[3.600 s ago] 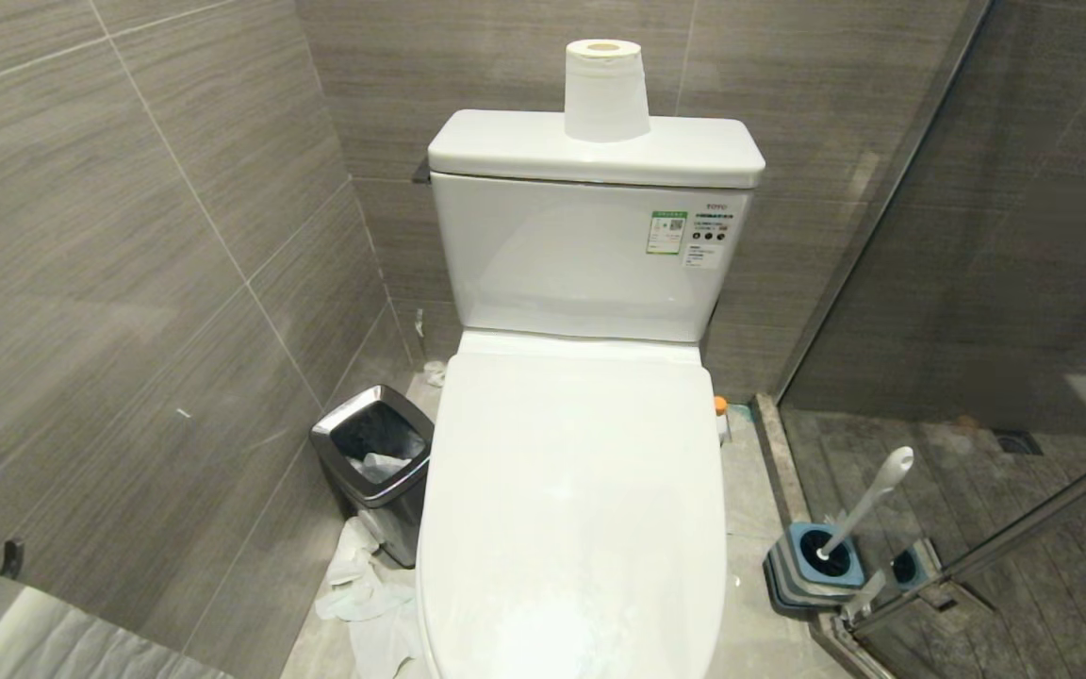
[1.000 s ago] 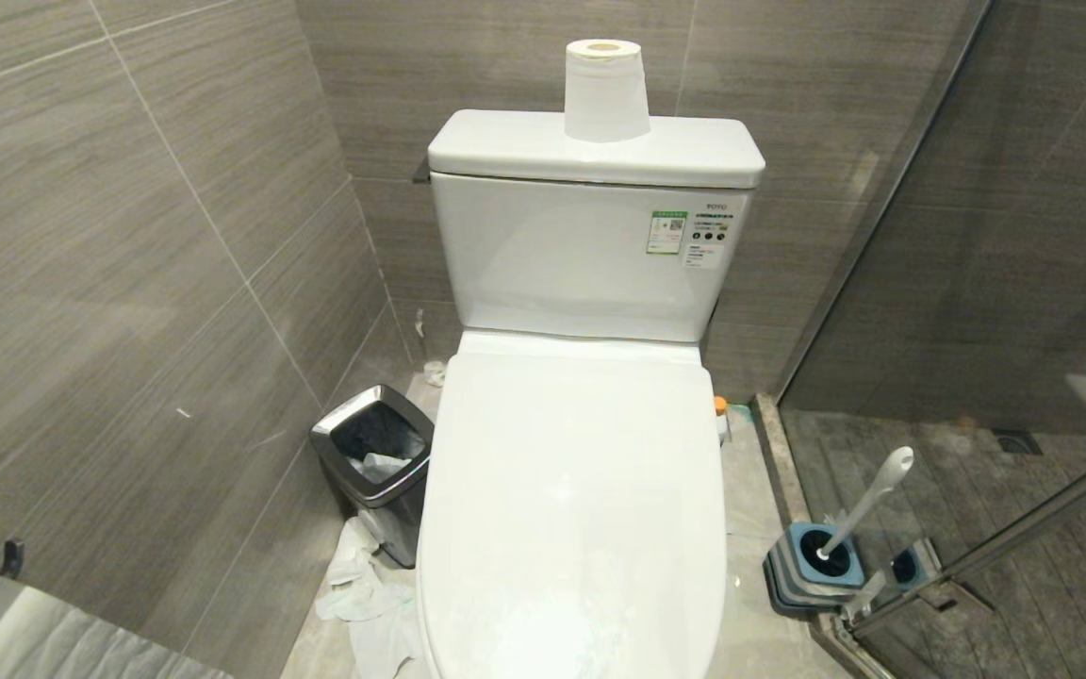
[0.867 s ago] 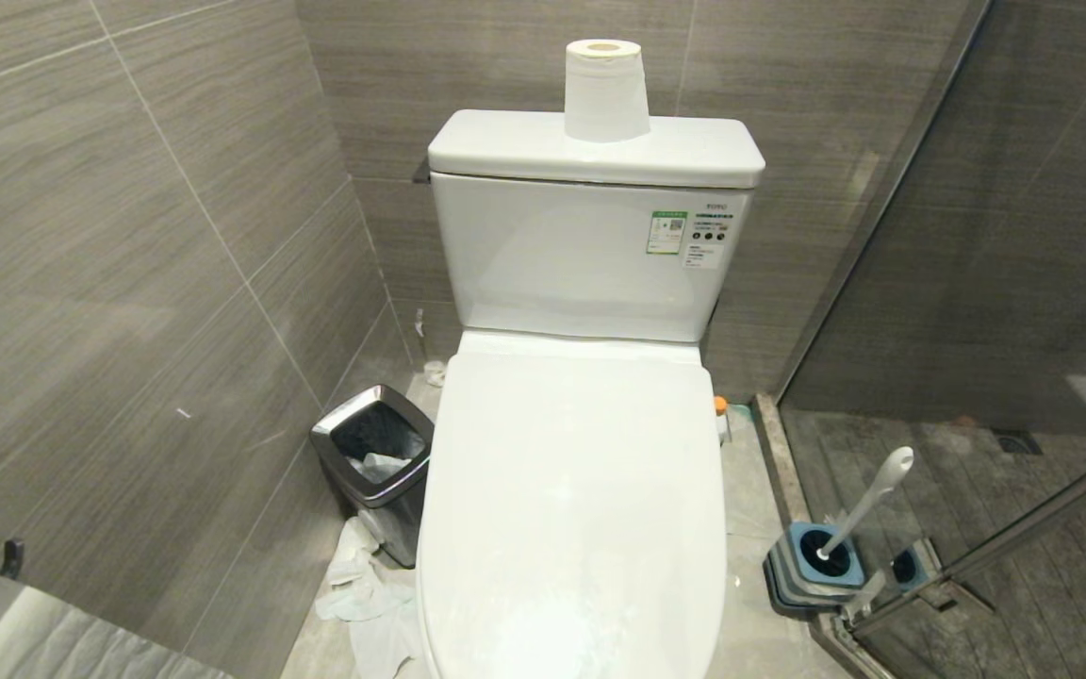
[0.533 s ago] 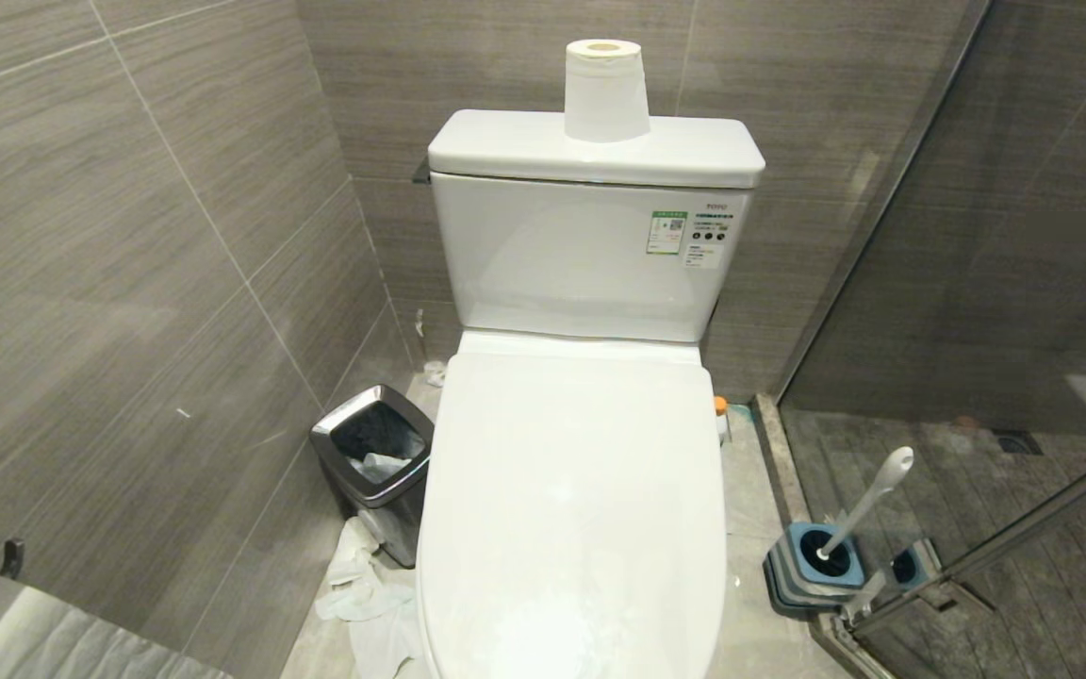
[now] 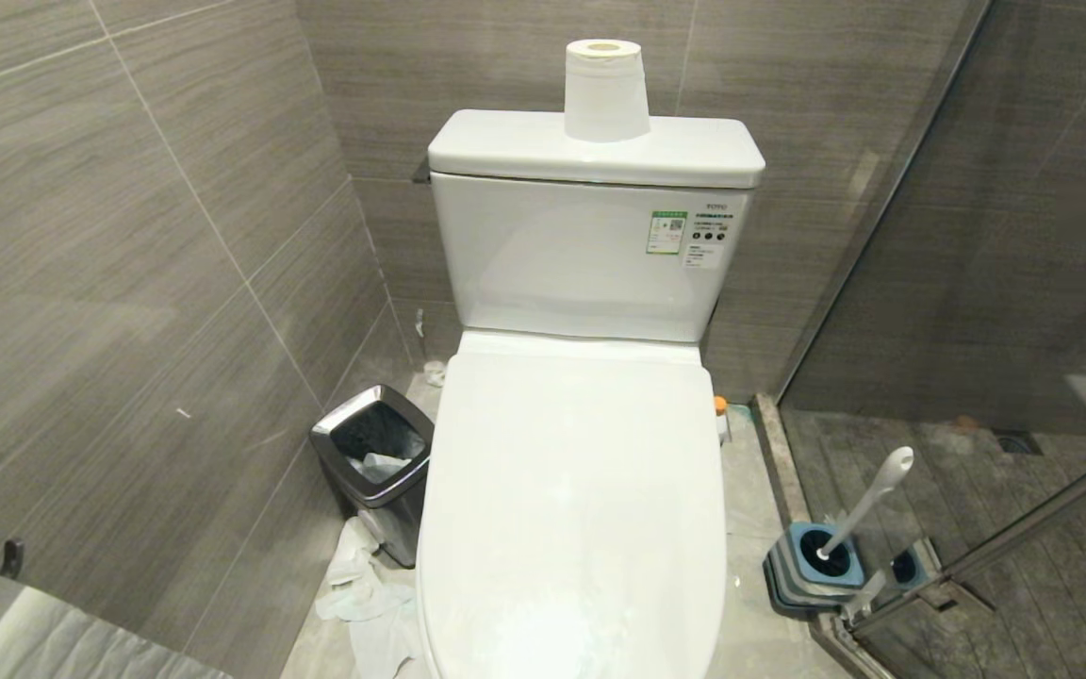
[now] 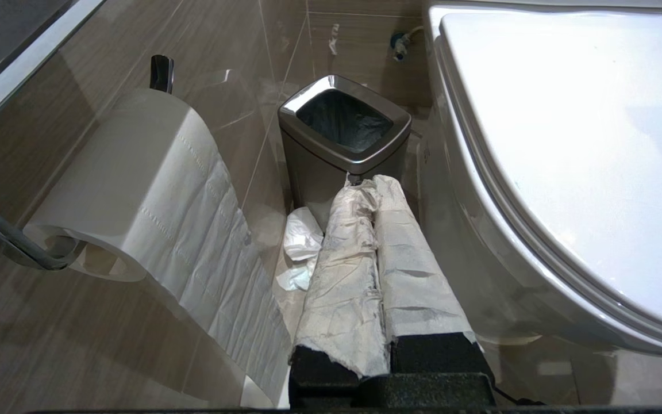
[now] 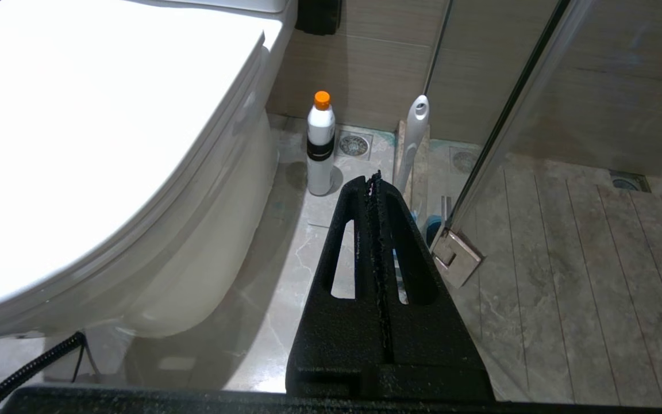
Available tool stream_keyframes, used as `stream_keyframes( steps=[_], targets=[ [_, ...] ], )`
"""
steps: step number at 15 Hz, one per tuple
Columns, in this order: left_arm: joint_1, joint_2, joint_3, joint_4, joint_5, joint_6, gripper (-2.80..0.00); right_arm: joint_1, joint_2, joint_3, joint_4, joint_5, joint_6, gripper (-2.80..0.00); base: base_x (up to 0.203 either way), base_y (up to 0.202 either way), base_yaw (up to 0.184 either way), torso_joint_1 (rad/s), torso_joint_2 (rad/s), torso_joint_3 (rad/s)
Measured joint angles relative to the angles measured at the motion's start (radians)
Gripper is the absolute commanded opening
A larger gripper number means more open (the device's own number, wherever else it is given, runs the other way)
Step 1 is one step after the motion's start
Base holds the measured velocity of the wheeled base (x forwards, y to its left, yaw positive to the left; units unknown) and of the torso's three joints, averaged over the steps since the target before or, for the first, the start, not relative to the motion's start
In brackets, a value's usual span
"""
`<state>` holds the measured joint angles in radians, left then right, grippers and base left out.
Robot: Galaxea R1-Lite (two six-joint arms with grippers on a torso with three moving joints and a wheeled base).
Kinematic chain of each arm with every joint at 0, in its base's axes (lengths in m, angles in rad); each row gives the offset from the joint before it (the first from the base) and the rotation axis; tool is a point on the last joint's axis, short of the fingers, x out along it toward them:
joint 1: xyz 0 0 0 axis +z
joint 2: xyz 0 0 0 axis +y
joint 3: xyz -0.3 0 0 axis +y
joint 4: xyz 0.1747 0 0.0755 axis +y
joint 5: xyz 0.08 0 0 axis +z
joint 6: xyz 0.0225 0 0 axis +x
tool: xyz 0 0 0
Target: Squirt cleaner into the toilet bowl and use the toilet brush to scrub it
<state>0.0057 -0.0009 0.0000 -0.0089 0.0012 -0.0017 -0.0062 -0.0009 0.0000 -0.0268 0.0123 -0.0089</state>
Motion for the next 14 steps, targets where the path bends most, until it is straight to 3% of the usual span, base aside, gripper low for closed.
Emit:
stream_keyframes(
  steps=[14],
  targets=[
    [0.000, 0.000, 0.000, 0.000, 0.000, -0.001, -2.80, 0.000, 0.000, 0.000, 0.000, -0.003, 0.002, -2.80, 0.000, 0.000, 0.000, 0.000, 0.00, 0.000]
  ],
)
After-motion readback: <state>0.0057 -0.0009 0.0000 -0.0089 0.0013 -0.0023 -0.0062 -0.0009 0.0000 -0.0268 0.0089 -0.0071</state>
